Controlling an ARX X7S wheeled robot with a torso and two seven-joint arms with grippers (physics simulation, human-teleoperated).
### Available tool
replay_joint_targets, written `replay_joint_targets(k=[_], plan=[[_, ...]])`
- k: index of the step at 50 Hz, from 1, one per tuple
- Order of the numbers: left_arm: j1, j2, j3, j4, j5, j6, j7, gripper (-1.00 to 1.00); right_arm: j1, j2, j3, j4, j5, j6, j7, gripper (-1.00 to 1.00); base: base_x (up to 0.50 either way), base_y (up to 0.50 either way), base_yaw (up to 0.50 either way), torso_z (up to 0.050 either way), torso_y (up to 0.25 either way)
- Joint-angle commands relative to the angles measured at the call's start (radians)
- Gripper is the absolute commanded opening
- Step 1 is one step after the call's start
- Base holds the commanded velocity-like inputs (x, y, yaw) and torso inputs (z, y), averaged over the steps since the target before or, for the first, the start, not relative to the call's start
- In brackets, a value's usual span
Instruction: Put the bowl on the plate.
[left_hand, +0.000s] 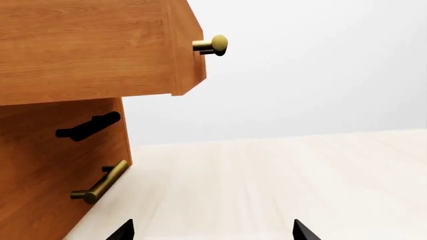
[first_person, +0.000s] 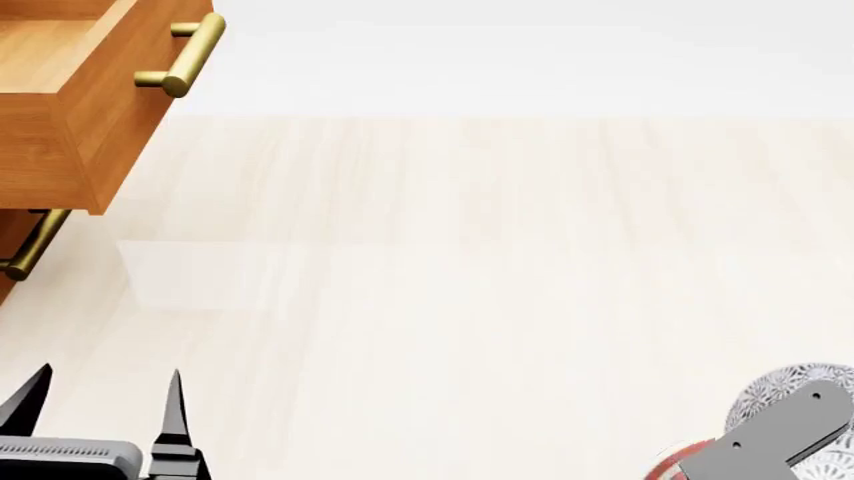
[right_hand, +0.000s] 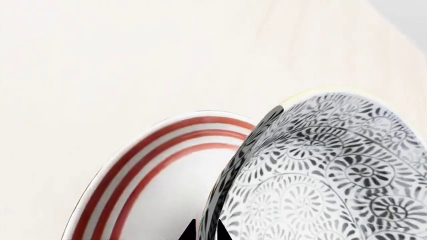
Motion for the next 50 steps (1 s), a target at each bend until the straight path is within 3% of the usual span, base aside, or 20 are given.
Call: replay_joint_targets(k=[1, 50], plan=[[-0.001, -0.001, 0.003, -0.002, -0.001, 0.002, 0.000, 1.00, -0.035, 0.017, 0.001, 0.010, -0.028, -0.053, 0.000, -1.00, 0.00, 0.00, 0.00, 0.000, 0.000], [-0.006, -0.009, 0.017, 0.006, -0.004, -0.002, -0.007, 1.00, -0.176, -0.002, -0.039, 0.088, -0.078, -0.218, -0.041, -1.00, 0.00, 0.00, 0.00, 0.000, 0.000]])
